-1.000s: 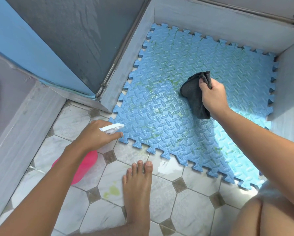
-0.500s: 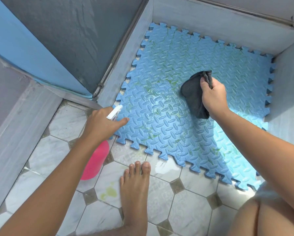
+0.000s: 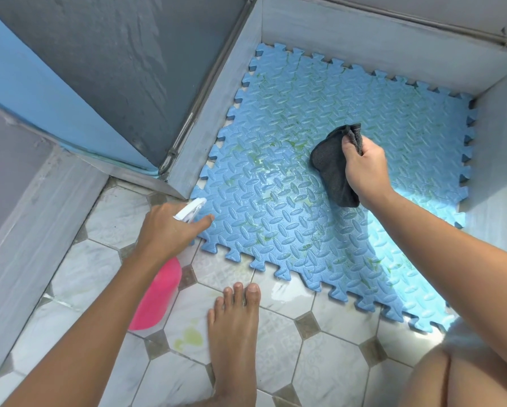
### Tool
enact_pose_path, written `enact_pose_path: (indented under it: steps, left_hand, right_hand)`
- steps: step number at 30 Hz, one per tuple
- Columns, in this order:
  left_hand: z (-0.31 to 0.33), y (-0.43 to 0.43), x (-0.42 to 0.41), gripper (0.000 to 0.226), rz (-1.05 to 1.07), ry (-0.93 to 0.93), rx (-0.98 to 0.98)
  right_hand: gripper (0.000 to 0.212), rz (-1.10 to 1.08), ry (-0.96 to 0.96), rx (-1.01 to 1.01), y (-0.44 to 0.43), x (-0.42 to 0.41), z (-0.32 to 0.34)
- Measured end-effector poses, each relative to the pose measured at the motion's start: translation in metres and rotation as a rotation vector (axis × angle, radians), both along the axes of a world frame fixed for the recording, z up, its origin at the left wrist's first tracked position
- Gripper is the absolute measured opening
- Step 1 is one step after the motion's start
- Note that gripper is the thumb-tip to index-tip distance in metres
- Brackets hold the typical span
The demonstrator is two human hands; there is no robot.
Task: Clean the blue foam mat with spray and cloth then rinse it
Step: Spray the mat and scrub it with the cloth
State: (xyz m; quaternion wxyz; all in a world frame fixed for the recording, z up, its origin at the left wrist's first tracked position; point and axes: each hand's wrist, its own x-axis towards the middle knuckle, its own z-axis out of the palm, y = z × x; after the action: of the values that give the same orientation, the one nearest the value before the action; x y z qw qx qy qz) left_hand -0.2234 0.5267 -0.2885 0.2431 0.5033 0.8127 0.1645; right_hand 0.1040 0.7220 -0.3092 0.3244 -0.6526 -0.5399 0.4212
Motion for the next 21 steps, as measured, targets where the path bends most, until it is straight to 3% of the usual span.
enact_pose_path:
  steps: [8, 14, 18, 21]
  left_hand:
    - [0.008, 0.019, 0.008, 0.063, -0.151, -0.132, 0.122]
    - [0.007, 0.034, 0.020, 0.054, -0.345, -0.219, 0.059]
    - [0.001, 0.036, 0.025, 0.059, -0.291, -0.238, 0.074]
    - [0.002, 0.037, 0.025, 0.051, -0.258, -0.241, 0.098]
  right_hand:
    - [0.036, -0.002, 0.009, 0.001, -0.001, -0.001, 0.009]
    - [0.034, -0.069, 0.019, -0.001, 0.009, 0.005, 0.014]
    - [0.031, -0.119, 0.034, 0.038, 0.016, 0.012, 0.013]
    - [0.030, -0.149, 0.016, 0.045, 0.018, 0.012, 0.013]
